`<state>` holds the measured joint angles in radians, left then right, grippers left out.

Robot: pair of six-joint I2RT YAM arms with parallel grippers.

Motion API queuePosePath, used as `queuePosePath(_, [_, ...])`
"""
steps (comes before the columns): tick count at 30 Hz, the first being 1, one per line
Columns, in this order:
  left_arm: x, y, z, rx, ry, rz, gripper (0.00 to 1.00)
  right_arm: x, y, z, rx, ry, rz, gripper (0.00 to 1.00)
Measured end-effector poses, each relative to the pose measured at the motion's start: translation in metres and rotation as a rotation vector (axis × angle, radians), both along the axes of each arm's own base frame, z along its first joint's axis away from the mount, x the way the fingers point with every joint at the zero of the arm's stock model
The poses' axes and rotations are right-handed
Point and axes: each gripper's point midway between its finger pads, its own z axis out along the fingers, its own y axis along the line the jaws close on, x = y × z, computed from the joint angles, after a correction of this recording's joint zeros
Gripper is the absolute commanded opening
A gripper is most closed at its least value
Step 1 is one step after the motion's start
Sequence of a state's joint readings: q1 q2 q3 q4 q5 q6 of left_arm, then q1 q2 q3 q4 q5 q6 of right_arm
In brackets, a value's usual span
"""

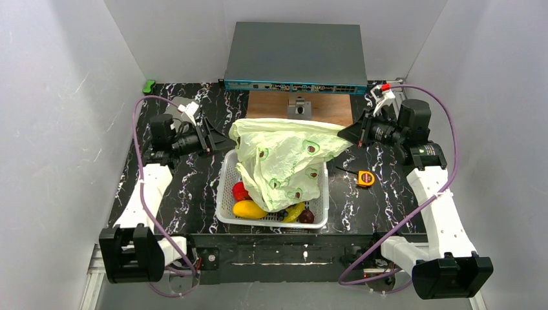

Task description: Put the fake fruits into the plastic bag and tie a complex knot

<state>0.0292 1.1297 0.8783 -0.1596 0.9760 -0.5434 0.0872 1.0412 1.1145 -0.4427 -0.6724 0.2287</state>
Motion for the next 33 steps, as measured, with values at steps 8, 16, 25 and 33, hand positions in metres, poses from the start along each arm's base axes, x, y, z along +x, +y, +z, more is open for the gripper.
queuePosePath(8, [0.031, -0.026, -0.01, -0.056, 0.011, -0.029, 0.58, 0.0, 0.0, 0.0, 0.003, 0.006, -0.001, 0.01])
queuePosePath(16, [0.009, -0.054, -0.031, -0.078, 0.085, -0.1, 0.12, 0.005, 0.0, 0.002, -0.004, 0.008, -0.006, 0.01])
queuePosePath(25, [0.043, 0.055, 0.038, -0.101, 0.016, 0.094, 0.0, 0.022, -0.037, 0.025, -0.105, -0.05, -0.066, 0.01])
queuePosePath(33, [0.026, 0.064, 0.056, -0.04, -0.014, 0.066, 0.02, 0.029, -0.021, 0.023, -0.127, -0.05, 0.037, 0.01])
